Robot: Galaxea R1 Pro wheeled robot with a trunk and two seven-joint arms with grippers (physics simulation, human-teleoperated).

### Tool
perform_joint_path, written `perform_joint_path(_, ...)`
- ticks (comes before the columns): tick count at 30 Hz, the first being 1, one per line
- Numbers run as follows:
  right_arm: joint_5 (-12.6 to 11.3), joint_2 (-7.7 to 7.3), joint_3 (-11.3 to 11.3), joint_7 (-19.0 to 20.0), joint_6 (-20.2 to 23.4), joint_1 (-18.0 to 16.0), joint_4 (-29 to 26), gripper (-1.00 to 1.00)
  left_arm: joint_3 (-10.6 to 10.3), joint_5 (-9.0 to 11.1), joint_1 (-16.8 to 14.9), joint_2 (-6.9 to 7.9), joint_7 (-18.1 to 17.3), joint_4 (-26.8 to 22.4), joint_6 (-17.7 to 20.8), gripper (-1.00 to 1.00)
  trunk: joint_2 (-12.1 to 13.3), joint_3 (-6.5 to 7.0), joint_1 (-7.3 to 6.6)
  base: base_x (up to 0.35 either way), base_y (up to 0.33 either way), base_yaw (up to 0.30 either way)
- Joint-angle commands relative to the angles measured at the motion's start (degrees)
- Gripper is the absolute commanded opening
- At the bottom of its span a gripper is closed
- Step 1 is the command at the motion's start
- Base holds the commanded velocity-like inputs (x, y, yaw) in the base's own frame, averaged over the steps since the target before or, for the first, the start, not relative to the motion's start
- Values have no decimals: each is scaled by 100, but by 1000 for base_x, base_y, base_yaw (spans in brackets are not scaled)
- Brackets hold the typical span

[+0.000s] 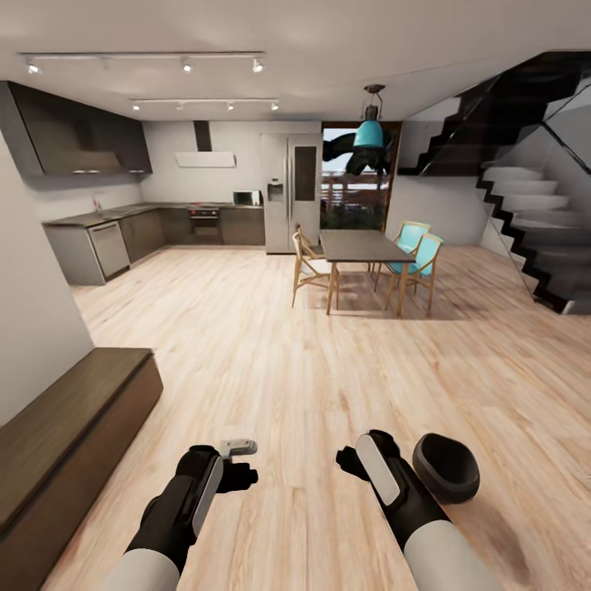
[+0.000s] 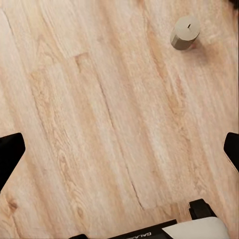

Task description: Place each of the two pumpkins and all three candles from the living room inside a cabinet in the living room (use any cabinet), then make sure every cabinet is closed, and position the cauldron so it is next to a table in the living room.

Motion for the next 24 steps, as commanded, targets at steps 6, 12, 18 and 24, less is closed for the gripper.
perform_joint_path(6, 0, 1, 0, 0, -6, 0, 1, 100, 1, 0, 0, 0, 1, 0, 0, 100, 0, 28, 0, 274, -173, -254)
perform_joint_path(12, -1, 7, 1, 0, -118, 0, 2, 100, 7, 0, 0, 0, -5, 0, -7, 100, 0, 51, 0, 307, -64, -260)
perform_joint_path(18, 0, 10, 6, 0, -166, 0, 2, 100, 7, 0, 0, 0, -8, 0, -8, 100, 0, 63, 0, 322, -4, -274)
perform_joint_path(24, 0, 14, 18, 0, -303, 7, 2, 100, 7, 0, 0, 0, -8, 0, -9, 100, 0, 64, 0, 324, 0, -169)
